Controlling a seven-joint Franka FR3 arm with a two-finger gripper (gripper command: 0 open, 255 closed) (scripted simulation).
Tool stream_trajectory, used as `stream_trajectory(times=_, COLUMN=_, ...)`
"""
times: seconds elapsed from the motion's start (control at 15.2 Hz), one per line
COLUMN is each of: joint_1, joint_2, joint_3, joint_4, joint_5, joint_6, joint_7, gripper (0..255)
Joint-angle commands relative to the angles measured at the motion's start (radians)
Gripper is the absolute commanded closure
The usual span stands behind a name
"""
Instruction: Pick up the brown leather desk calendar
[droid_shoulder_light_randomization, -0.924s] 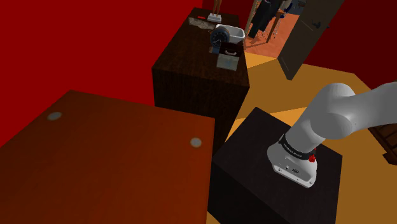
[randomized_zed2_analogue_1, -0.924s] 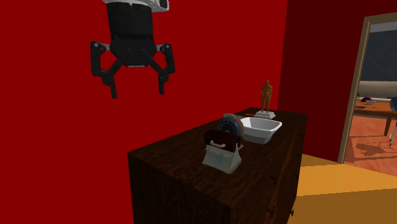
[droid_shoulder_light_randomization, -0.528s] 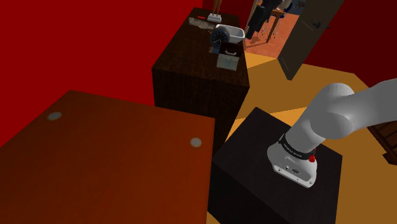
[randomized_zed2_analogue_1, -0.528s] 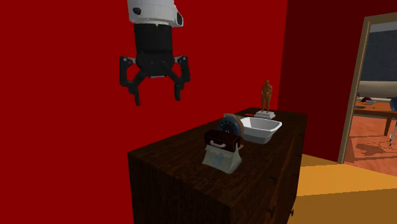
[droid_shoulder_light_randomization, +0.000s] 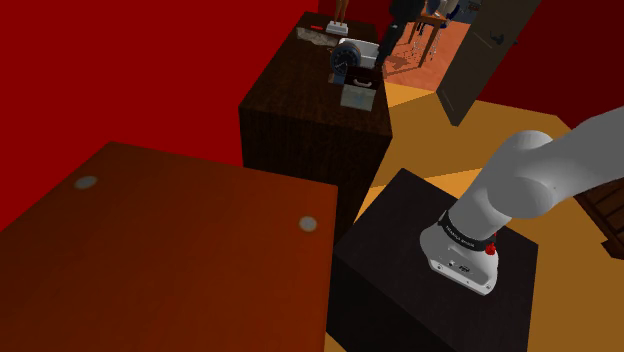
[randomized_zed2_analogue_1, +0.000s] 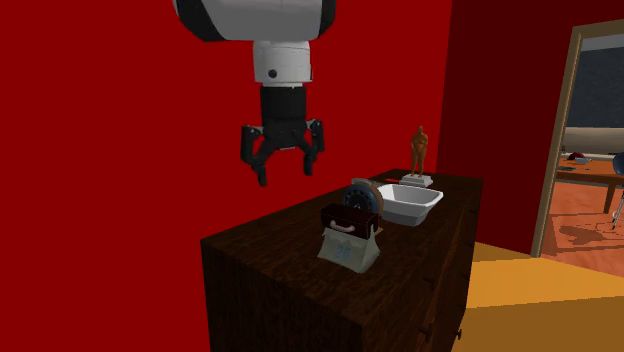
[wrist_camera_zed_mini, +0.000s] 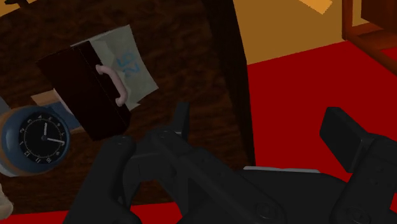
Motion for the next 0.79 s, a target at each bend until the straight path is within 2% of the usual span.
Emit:
stream_trajectory(times=0.0, joint_1=0.002, joint_2=0.068, joint_3=-0.037, joint_4=0.035, joint_5=-0.006, joint_6=0.036, joint_7=-0.063, gripper=0)
stream_trajectory(times=0.4, joint_1=0.013, joint_2=0.276, joint_3=-0.133, joint_4=0.145, joint_5=0.014, joint_6=0.136, joint_7=-0.246, gripper=0)
stream_trajectory(times=0.73, joint_1=0.012, joint_2=0.47, joint_3=-0.193, joint_4=0.276, joint_5=0.077, joint_6=0.193, joint_7=-0.409, gripper=0)
